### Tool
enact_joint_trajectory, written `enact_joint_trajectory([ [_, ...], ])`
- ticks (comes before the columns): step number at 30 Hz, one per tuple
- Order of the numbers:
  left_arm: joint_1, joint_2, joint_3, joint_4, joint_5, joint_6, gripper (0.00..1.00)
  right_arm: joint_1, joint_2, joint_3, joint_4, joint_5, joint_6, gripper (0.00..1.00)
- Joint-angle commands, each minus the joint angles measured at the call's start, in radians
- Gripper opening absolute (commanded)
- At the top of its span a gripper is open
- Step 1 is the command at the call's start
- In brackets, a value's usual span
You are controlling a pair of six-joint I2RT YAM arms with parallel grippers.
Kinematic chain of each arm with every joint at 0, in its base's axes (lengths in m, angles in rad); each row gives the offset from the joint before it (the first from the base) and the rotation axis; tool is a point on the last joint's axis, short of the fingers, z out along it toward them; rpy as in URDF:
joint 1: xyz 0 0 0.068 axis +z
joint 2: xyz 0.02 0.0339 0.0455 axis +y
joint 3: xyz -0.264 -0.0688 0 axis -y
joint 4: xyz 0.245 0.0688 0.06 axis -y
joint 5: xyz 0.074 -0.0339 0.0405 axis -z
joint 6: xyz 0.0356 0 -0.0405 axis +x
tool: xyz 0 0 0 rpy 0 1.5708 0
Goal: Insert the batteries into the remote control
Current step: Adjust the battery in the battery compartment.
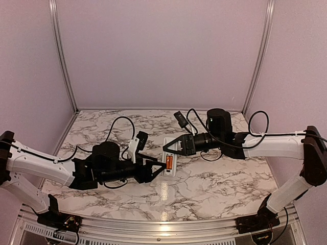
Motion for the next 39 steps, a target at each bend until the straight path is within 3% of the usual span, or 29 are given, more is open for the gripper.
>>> enact_joint_trajectory([
  [1, 0.012, 0.032, 0.047, 0.082, 0.118, -0.069, 0.60, 0.016, -0.034, 0.045, 0.000, 0.017, -0.021, 0.00],
  [20, 0.043, 0.101, 0.102, 0.048, 0.093, -0.085, 0.34, 0.038, -0.049, 0.074, -0.022, 0.009, -0.027, 0.00],
  [24, 0.047, 0.111, 0.130, -0.040, 0.018, -0.083, 0.26, 0.037, -0.055, 0.079, -0.030, 0.013, -0.027, 0.00],
  [30, 0.048, 0.132, 0.174, -0.150, -0.058, -0.066, 0.23, 0.037, -0.057, 0.082, -0.038, 0.022, -0.026, 0.00],
  [31, 0.048, 0.137, 0.183, -0.165, -0.056, -0.056, 0.26, 0.037, -0.056, 0.082, -0.039, 0.023, -0.025, 0.00],
  [35, 0.055, 0.114, 0.198, -0.171, 0.033, 0.004, 0.51, 0.001, -0.053, 0.066, -0.034, 0.025, -0.011, 0.00],
  [39, 0.088, 0.054, 0.197, -0.215, 0.062, 0.053, 0.65, -0.083, -0.066, 0.038, -0.031, 0.008, 0.002, 0.00],
])
